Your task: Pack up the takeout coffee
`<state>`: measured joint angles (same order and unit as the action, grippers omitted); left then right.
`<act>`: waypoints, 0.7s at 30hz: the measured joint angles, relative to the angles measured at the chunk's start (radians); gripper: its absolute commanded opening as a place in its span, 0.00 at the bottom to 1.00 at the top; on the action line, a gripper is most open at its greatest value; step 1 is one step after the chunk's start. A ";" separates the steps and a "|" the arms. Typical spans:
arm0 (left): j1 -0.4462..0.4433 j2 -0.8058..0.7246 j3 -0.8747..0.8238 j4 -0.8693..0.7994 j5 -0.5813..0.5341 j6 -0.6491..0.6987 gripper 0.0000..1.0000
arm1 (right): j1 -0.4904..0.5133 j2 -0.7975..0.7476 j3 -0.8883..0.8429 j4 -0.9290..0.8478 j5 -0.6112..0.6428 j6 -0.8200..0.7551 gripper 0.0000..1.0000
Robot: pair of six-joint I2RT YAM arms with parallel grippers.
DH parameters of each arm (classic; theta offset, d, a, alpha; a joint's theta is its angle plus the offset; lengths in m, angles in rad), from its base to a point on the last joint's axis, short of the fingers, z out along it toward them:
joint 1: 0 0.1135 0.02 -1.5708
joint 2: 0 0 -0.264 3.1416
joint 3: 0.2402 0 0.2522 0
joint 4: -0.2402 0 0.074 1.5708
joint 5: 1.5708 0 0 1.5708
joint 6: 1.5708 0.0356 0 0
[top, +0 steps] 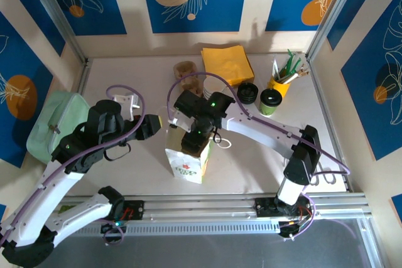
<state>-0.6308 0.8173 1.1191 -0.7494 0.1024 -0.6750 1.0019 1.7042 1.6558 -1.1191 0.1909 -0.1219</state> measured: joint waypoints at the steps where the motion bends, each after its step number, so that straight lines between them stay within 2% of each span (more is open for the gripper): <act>1: 0.000 0.000 0.000 0.000 0.000 0.000 0.44 | 0.000 -0.006 0.004 0.002 0.000 0.003 0.66; 6: 0.000 0.000 0.000 0.000 0.000 0.000 0.44 | -0.003 -0.028 0.064 0.002 0.004 0.027 0.66; 14: 0.000 0.016 0.000 0.001 0.000 0.000 0.44 | -0.012 -0.050 0.261 -0.046 0.040 0.132 0.69; 18: 0.000 0.020 0.000 0.001 0.000 0.000 0.46 | -0.018 -0.061 0.371 -0.093 0.092 0.256 0.70; 21: 0.000 0.025 0.000 0.000 -0.005 -0.001 0.48 | -0.042 -0.079 0.430 -0.146 0.145 0.422 0.69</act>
<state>-0.6308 0.8421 1.1191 -0.7490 0.0975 -0.6758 0.9604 1.6253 2.0853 -1.2648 0.3359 0.3000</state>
